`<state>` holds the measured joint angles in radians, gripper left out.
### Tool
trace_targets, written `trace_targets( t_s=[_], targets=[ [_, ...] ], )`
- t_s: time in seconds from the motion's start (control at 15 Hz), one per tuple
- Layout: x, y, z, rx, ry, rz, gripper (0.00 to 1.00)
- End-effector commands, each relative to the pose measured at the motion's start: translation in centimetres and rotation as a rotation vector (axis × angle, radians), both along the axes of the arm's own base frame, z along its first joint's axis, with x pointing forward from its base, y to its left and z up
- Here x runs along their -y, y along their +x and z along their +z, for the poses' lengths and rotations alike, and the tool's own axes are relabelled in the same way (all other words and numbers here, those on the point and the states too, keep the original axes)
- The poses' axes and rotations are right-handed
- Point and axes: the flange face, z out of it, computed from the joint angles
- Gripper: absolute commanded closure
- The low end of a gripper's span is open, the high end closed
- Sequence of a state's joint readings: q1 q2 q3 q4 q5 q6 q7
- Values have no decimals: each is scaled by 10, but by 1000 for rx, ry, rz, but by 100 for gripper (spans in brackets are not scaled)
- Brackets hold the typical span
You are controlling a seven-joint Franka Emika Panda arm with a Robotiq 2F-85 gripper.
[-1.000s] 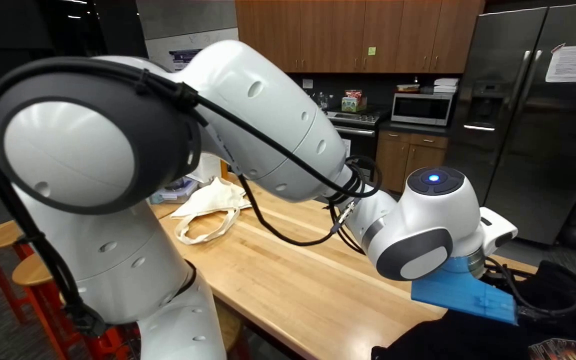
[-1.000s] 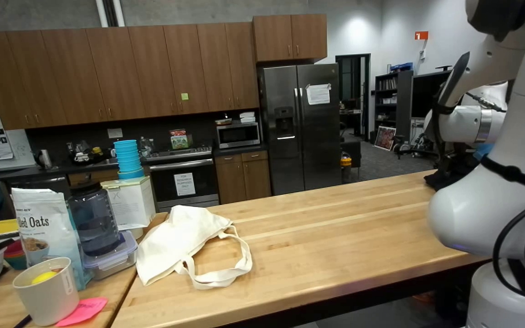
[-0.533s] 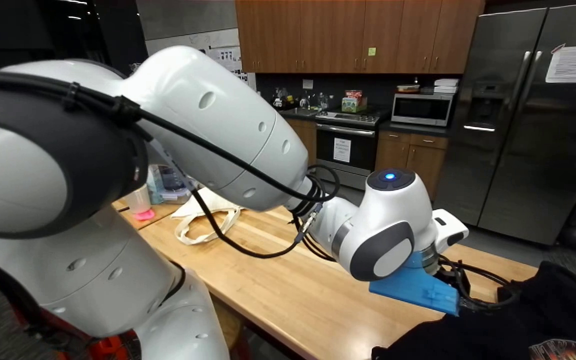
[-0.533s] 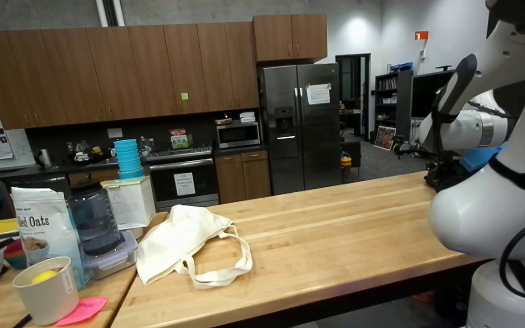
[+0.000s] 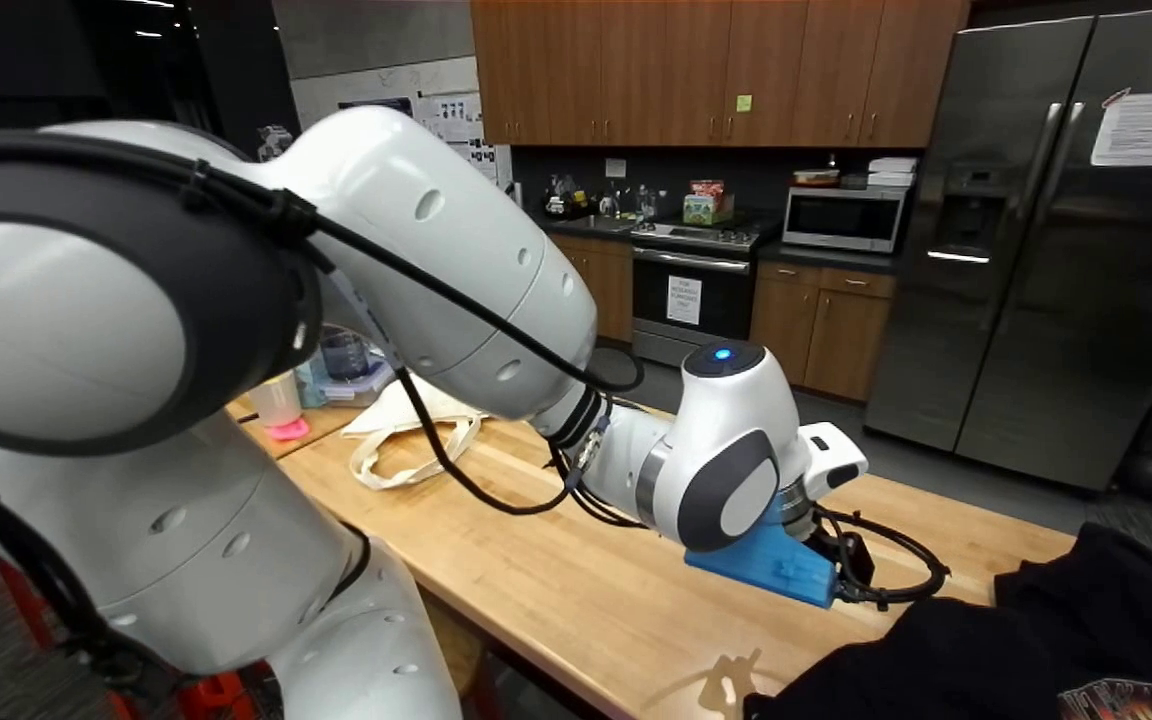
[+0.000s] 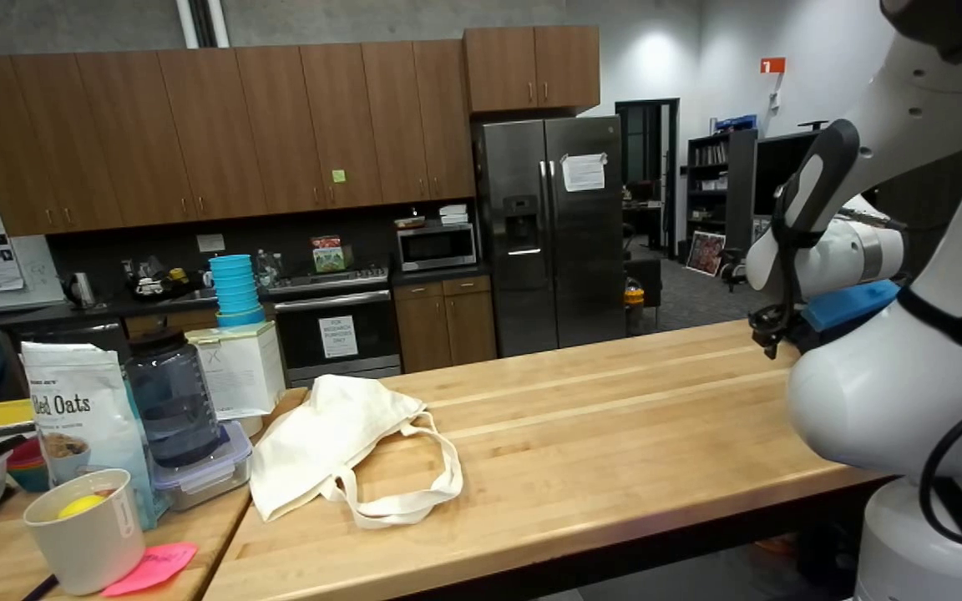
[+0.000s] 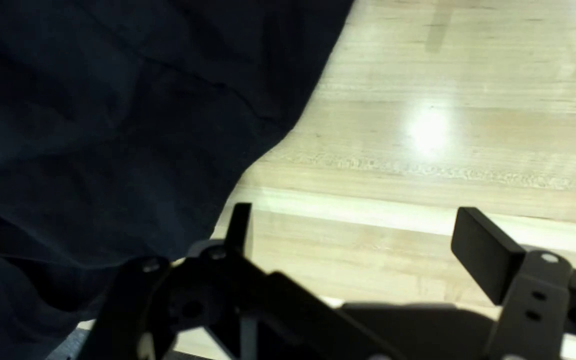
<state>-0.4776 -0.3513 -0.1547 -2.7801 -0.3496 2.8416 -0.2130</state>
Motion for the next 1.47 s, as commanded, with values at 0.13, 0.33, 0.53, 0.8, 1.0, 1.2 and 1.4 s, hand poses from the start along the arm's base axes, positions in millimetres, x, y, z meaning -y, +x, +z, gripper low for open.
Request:
trace_targets(
  t_s=[0.13,0.33,0.53,0.8,1.0,1.2,1.4],
  targets=[
    [-6,7,-21,-21,30,-34,0],
    [-9,15,-31,-39,46,-38,14],
    [-8,17,-37,-46,57,-48,39],
    [-1,17,-39,-40,60,-66,70],
    [5,15,-40,-37,61,-82,92],
    [12,13,-41,-34,64,-106,100],
    [21,11,-44,-37,69,-124,100]
  ],
)
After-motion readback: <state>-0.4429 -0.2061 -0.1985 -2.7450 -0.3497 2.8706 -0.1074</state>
